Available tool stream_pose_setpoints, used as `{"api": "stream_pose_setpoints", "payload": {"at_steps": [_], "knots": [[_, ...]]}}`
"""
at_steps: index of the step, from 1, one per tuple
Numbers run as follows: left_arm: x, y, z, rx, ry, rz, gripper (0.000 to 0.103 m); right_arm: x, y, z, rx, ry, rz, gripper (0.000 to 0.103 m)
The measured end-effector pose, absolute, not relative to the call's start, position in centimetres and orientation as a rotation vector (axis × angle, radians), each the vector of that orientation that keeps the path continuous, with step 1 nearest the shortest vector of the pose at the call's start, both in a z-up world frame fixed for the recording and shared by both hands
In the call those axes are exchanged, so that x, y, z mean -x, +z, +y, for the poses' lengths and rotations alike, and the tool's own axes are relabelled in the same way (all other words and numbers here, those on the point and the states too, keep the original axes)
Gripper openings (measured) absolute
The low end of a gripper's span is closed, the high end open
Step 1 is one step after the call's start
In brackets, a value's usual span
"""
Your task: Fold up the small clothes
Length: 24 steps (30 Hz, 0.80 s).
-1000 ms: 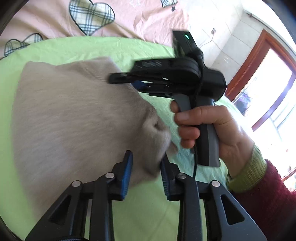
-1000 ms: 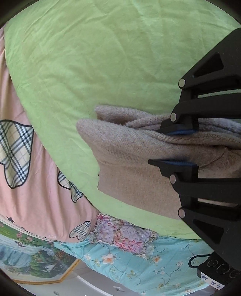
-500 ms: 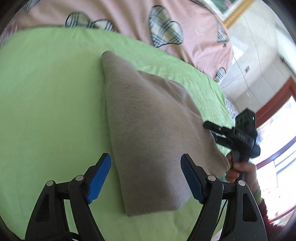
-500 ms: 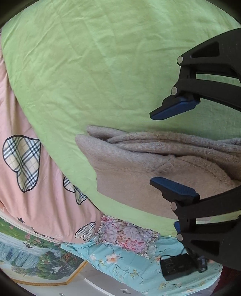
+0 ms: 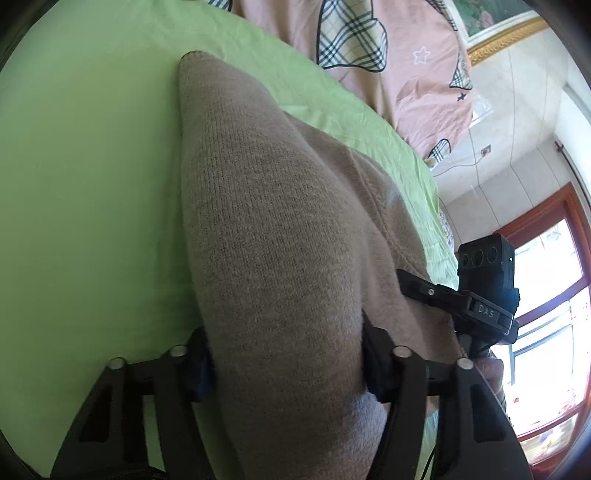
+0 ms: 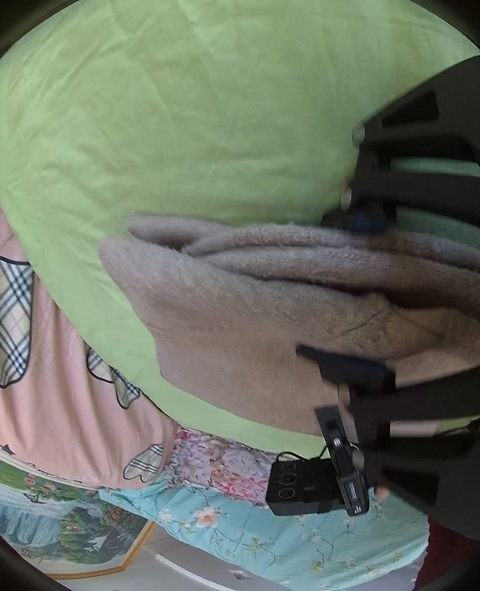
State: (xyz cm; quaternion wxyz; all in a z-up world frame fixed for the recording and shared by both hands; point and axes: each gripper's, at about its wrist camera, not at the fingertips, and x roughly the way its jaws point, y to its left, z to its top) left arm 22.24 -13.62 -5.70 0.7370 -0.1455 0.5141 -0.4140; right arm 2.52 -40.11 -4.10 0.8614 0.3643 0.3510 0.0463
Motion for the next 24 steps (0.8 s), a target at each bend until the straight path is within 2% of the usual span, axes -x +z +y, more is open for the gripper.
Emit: {"api": "stream_pose_setpoints", "payload": {"at_steps": [4, 13, 20, 22, 24], "knots": [[-21.0, -3.8, -11.9, 0.299, -0.928, 1.102, 0.049, -2.0, -2.7, -38.5, -0.729, 0.105, 0.700, 0.034], [-18.0, 0.7, -1.3, 0.236, -0.854, 0.996, 0.049, -4.2, -2.0, -30.7, -0.713, 0.277, 0.668, 0.033], [-17.6, -2.0, 6.5, 0.317, -0.767, 1.042, 0.051, -8.9, -3.5, -24.5, -0.695, 0.362, 0.735, 0.033], [-17.3, -3.2, 7.7, 0.361, -0.770, 1.049, 0.053, -9.3, -3.9, -23.8, -0.669, 0.351, 0.755, 0.036], [-16.9, -3.5, 8.3, 0.376, -0.774, 1.030, 0.060, -9.3, -4.0, -23.9, -0.672, 0.351, 0.766, 0.038]]}}
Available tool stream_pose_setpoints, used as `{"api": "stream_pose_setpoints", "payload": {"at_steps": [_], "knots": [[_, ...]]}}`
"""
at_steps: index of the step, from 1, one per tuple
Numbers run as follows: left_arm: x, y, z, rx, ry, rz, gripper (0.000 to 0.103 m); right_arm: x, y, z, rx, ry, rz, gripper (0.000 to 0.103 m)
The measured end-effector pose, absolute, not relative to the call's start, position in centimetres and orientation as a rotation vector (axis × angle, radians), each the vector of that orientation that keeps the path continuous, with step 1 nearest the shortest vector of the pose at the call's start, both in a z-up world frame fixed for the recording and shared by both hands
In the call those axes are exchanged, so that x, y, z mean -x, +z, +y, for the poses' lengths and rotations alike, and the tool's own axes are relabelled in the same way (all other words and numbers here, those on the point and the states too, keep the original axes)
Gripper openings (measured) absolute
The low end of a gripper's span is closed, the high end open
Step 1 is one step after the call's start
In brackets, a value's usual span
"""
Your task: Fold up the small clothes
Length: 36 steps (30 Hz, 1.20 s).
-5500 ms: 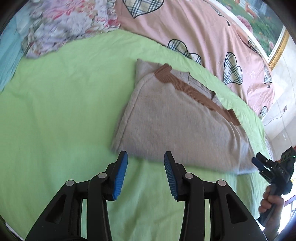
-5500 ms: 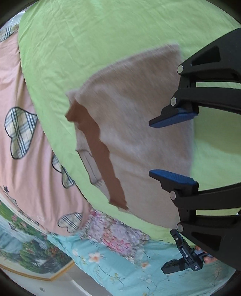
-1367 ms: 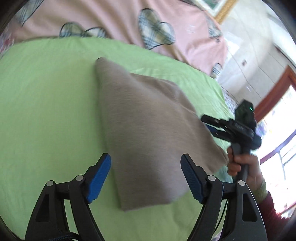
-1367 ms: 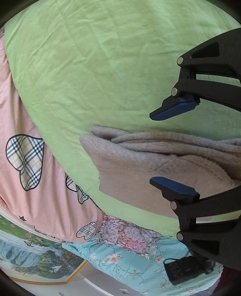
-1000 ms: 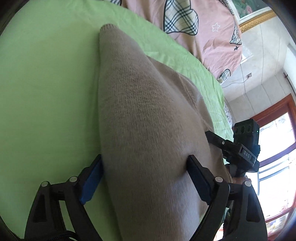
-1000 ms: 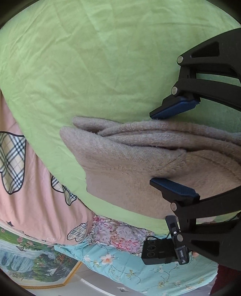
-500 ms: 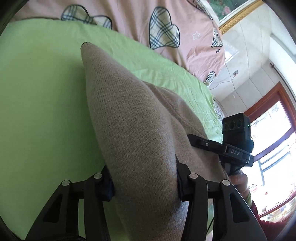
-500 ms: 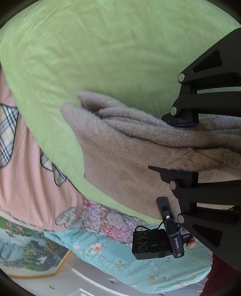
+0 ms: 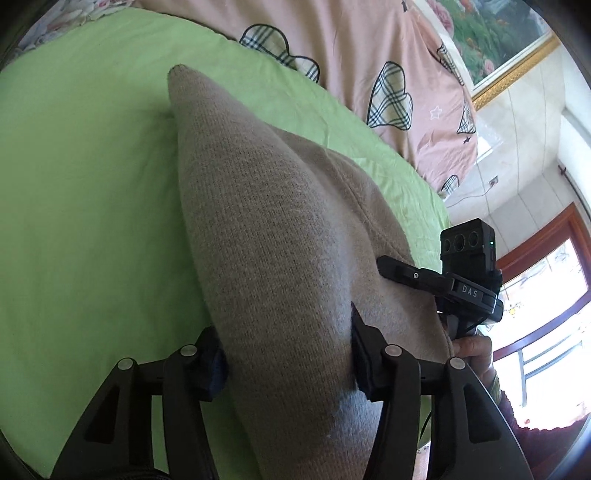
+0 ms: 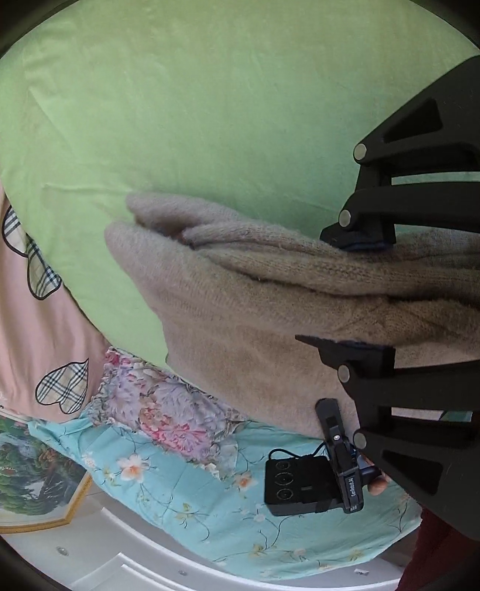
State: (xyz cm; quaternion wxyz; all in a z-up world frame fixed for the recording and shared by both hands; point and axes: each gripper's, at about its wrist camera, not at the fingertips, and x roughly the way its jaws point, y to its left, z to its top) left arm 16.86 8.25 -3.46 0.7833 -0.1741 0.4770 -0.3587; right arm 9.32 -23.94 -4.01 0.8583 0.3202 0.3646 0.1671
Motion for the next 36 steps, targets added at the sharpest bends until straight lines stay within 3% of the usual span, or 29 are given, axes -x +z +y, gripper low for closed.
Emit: {"api": "stream_pose_setpoints", "payload": {"at_steps": [10, 14, 20, 21, 22, 23, 24, 29, 36], "knots": [[-18.5, -3.4, 9.8, 0.420, -0.760, 1.061, 0.071, -8.5, -2.4, -25.4, -0.632, 0.250, 0.784, 0.058], [-20.0, -2.5, 9.8, 0.388, -0.715, 1.047, 0.078, -9.3, -0.8, -26.5, -0.613, 0.200, 0.754, 0.058], [-24.4, -2.6, 10.4, 0.457, -0.638, 1.062, 0.081, -12.2, 0.5, -27.2, -0.597, 0.180, 0.720, 0.058], [-25.2, -2.9, 10.1, 0.469, -0.624, 1.073, 0.082, -12.9, 0.5, -27.0, -0.592, 0.186, 0.726, 0.055], [-26.3, -3.3, 10.0, 0.480, -0.610, 1.087, 0.080, -13.8, 0.3, -26.6, -0.586, 0.198, 0.742, 0.043], [-27.3, -3.8, 9.9, 0.490, -0.591, 1.089, 0.058, -14.5, 0.1, -26.2, -0.574, 0.197, 0.760, 0.033], [-28.0, -4.0, 9.8, 0.492, -0.588, 1.087, 0.024, -15.0, -0.2, -25.9, -0.553, 0.184, 0.775, 0.016], [-30.2, -2.5, 9.7, 0.417, -0.514, 1.018, 0.014, -14.0, 1.9, -26.0, -0.529, 0.219, 0.658, 0.012], [-33.3, -3.2, 10.2, 0.339, -0.345, 1.032, 0.011, -15.3, -1.7, -27.4, -0.611, 0.181, 0.746, 0.015]]}}
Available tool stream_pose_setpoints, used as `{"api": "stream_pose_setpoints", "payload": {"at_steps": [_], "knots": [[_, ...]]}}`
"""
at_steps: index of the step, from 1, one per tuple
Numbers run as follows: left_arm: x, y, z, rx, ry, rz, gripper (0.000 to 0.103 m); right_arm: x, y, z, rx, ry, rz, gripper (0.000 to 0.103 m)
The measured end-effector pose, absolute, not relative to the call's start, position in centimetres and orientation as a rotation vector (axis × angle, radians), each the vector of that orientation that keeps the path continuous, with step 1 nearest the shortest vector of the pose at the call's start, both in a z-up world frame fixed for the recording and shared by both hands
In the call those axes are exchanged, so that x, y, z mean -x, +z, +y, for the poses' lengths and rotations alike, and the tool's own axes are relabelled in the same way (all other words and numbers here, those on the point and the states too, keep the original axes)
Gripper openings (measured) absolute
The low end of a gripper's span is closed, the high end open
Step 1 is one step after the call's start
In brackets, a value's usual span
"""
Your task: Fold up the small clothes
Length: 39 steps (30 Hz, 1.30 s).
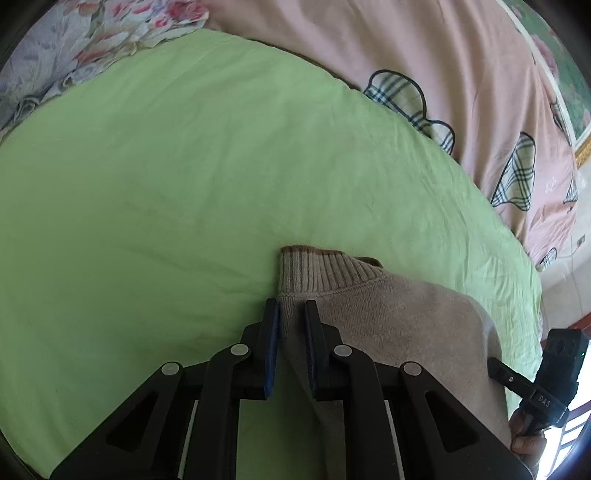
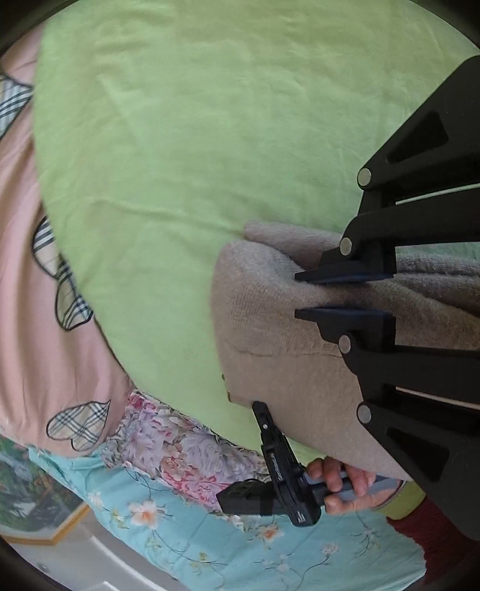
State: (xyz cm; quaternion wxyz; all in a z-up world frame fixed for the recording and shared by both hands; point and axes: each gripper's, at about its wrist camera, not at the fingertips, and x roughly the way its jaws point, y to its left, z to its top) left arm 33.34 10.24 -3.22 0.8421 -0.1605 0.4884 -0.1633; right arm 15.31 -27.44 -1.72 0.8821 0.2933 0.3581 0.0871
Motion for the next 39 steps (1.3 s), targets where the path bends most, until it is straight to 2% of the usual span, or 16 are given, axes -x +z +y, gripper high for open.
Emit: {"api": "stream_pose_setpoints", "payload": {"at_steps": [3, 10, 14, 15, 16, 18, 28, 31, 32, 33, 34, 37, 39], "knots": [[-30.8, -1.1, 10.6, 0.336, -0.383, 0.996, 0.011, -13.2, -0.7, -28.0, -0.643, 0.158, 0.717, 0.024], [-15.9, 2.4, 11.1, 0.208, -0.479, 0.896, 0.025, -5.2, 1.2, -26.2, -0.578, 0.165, 0.676, 0.024], [-8.2, 2.1, 11.6, 0.145, -0.499, 0.877, 0.043, -0.8, 0.4, -24.8, -0.576, 0.169, 0.680, 0.025], [-6.6, 1.9, 11.5, 0.138, -0.500, 0.875, 0.046, 0.1, 0.1, -24.5, -0.576, 0.167, 0.683, 0.030], [-5.4, 1.7, 11.3, 0.126, -0.507, 0.875, 0.046, 1.0, -0.2, -24.2, -0.575, 0.162, 0.688, 0.037], [-2.9, 1.4, 10.9, 0.105, -0.541, 0.856, 0.046, 2.3, -0.7, -23.5, -0.577, 0.153, 0.694, 0.043], [-1.0, -1.6, 5.5, -0.051, -0.458, 0.855, 0.046, 2.9, -1.6, -21.2, -0.541, 0.169, 0.705, 0.043], [-1.9, -1.7, 6.0, -0.009, -0.362, 0.858, 0.043, 2.3, -2.0, -20.6, -0.540, 0.184, 0.715, 0.040], [-2.2, -1.8, 6.3, 0.019, -0.317, 0.862, 0.025, 2.0, -2.2, -20.4, -0.534, 0.187, 0.719, 0.036], [-2.5, -1.9, 6.5, 0.026, -0.277, 0.868, 0.013, 1.7, -2.2, -20.1, -0.524, 0.184, 0.723, 0.016], [-2.6, -1.9, 6.6, 0.019, -0.244, 0.872, 0.013, 1.6, -2.0, -20.1, -0.521, 0.181, 0.722, 0.007], [-1.6, -1.7, 6.0, -0.047, -0.175, 0.840, 0.010, 2.5, 0.3, -20.0, -0.502, 0.202, 0.635, 0.007], [-1.1, -2.3, 5.4, -0.077, -0.156, 0.854, 0.008, 2.7, 1.1, -20.0, -0.436, 0.175, 0.640, 0.007]]}}
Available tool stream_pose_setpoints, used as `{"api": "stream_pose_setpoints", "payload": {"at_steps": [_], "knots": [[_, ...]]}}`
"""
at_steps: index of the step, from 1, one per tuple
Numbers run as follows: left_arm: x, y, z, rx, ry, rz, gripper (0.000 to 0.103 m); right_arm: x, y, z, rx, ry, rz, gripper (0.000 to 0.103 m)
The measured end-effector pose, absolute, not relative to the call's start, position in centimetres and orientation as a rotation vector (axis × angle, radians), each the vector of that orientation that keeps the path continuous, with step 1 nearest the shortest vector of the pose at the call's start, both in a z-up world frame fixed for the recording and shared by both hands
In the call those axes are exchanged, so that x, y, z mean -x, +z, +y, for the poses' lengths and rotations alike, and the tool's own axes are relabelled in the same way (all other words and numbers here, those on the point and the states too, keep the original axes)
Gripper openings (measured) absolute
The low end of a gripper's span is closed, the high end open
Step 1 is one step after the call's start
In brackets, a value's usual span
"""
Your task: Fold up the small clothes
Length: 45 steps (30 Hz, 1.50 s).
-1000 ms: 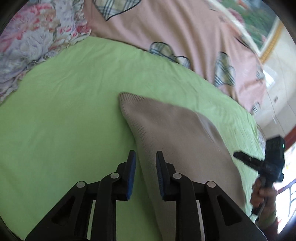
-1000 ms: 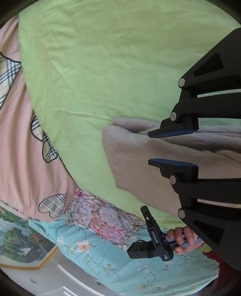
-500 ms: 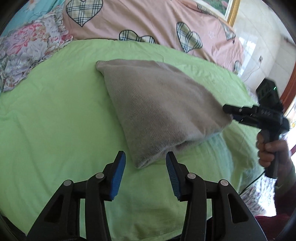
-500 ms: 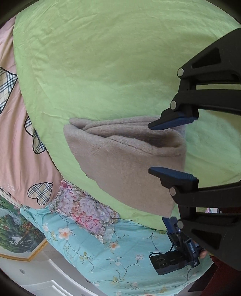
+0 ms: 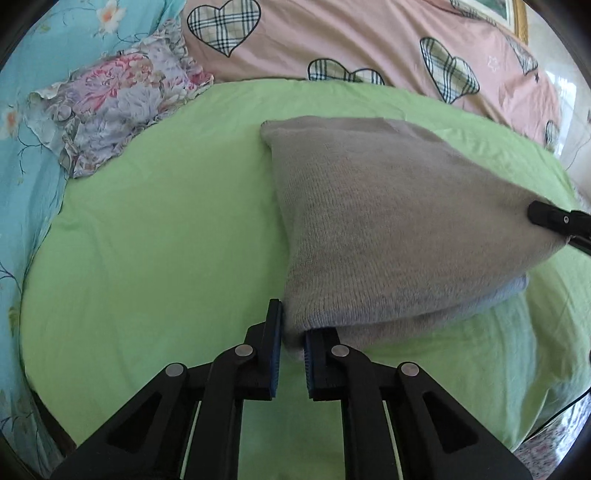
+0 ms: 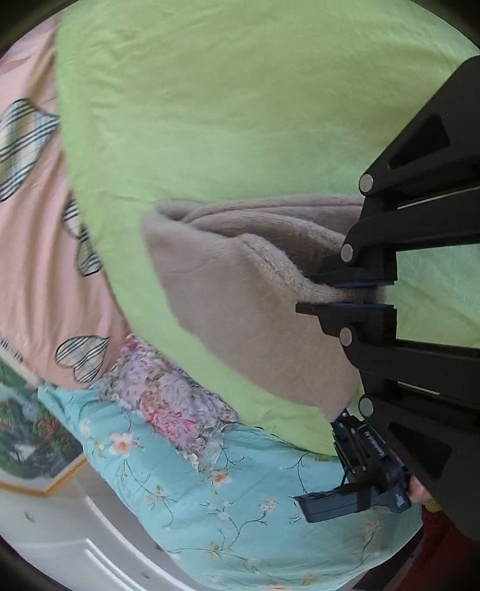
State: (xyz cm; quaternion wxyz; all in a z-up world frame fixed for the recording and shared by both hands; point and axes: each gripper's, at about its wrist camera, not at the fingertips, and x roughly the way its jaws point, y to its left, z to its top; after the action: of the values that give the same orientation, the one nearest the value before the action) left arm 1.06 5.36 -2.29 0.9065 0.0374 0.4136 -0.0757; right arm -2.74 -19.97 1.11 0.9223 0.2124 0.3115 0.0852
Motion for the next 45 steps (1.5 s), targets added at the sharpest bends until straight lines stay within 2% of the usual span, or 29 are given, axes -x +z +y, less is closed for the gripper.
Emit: {"api": "stream_pose_setpoints", "payload": {"at_steps": [6, 13, 14, 16, 23, 26, 30, 35, 37, 38, 40, 45], "knots": [[-1.0, -3.6, 4.8, -0.099, -0.156, 0.888, 0.008, 1.8, -3.3, -20.0, -0.243, -0.012, 0.809, 0.006], [-1.5, -3.7, 4.7, -0.120, -0.182, 0.897, 0.009, 1.6, -4.1, -20.2, -0.277, -0.044, 0.805, 0.006], [-1.3, -3.5, 4.9, -0.115, -0.203, 0.897, 0.010, 1.6, -4.1, -20.5, -0.296, -0.040, 0.804, 0.007], [-1.2, -3.2, 5.7, -0.085, -0.254, 0.908, 0.012, 2.3, -4.1, -20.9, -0.343, -0.039, 0.798, 0.015], [0.5, -0.2, 8.7, -0.001, -0.419, 0.881, 0.013, 4.3, -1.9, -21.4, -0.412, -0.048, 0.761, 0.020], [0.1, 1.8, 8.4, 0.022, -0.464, 0.827, 0.014, 4.7, 0.7, -21.1, -0.403, -0.064, 0.677, 0.020], [-1.3, 2.9, 6.6, 0.065, -0.542, 0.775, 0.023, 2.3, 2.6, -19.1, -0.408, 0.063, 0.623, 0.020], [-3.4, -0.7, 4.6, 0.027, -0.531, 0.890, 0.022, -1.4, -1.3, -17.3, -0.336, 0.022, 0.798, 0.020], [-3.6, -2.4, 4.3, 0.008, -0.534, 0.926, 0.022, -1.5, -3.0, -17.5, -0.267, -0.030, 0.840, 0.016], [-3.4, -2.9, 4.2, 0.008, -0.523, 0.912, 0.022, -1.4, -3.4, -18.1, -0.280, -0.028, 0.823, 0.015], [-2.8, -3.1, 3.7, -0.013, -0.498, 0.885, 0.021, -1.6, -3.5, -19.7, -0.344, -0.038, 0.805, 0.007], [-2.3, -3.2, 4.0, 0.017, -0.488, 0.884, 0.024, -1.1, -2.8, -19.8, -0.373, -0.046, 0.777, 0.008]]}}
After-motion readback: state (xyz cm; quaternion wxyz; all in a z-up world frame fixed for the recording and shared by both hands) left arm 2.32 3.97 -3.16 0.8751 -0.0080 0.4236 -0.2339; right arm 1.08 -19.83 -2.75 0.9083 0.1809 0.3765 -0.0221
